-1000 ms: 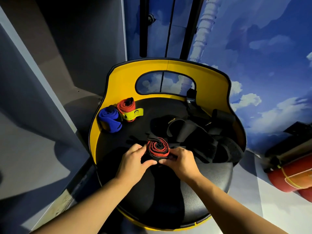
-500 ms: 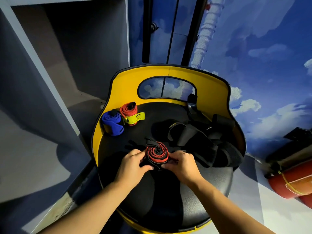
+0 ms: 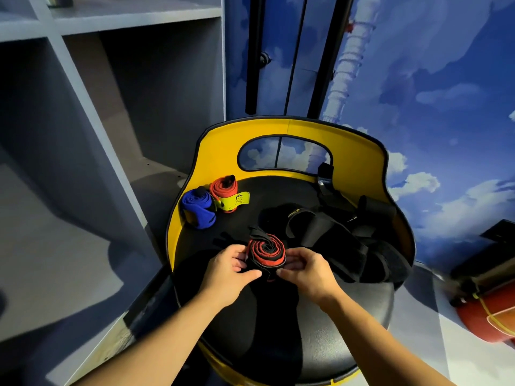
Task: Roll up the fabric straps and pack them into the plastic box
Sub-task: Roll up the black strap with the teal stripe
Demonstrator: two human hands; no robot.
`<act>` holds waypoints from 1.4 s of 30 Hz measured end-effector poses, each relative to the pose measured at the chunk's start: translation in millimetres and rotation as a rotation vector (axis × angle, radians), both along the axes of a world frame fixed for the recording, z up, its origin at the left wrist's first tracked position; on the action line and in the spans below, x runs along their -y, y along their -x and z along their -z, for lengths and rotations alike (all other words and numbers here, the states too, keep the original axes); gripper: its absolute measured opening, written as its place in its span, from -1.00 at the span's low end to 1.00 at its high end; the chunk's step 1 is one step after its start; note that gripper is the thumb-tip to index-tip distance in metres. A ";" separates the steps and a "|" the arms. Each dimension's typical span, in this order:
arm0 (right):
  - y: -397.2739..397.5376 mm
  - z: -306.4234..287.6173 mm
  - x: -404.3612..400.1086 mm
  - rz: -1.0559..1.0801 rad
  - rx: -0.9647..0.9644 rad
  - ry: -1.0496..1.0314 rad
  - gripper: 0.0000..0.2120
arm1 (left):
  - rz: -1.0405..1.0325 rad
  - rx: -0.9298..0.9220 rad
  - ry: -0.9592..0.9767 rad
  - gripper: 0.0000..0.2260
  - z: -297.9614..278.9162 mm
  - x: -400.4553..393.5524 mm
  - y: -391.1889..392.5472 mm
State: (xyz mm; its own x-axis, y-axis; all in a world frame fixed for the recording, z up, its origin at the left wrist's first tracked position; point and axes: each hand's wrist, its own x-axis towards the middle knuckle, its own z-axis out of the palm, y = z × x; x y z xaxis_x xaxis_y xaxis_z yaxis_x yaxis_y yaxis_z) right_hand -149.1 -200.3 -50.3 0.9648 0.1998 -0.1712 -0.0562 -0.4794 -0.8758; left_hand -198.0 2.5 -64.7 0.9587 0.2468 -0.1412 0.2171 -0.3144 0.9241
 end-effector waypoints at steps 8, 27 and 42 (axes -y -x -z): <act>-22.7 -24.8 -52.5 -0.015 0.161 -0.032 -0.63 | -0.139 0.109 0.004 -0.43 -20.1 -35.0 -26.8; -58.4 7.2 -108.0 -0.018 0.089 -0.062 -0.49 | -0.374 0.098 0.086 -0.57 6.9 -54.5 -65.1; -27.0 -36.3 -72.4 0.068 0.171 0.049 -0.88 | -0.334 0.164 -0.041 -0.96 -42.9 -29.7 -47.7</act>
State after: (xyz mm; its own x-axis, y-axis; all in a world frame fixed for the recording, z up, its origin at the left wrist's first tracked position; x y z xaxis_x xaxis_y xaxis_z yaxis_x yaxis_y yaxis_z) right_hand -122.1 -127.9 -14.0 0.9916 0.1289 -0.0119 0.0576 -0.5221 -0.8510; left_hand -150.3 32.1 -21.8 0.8334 0.5521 0.0243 0.1637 -0.2887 0.9433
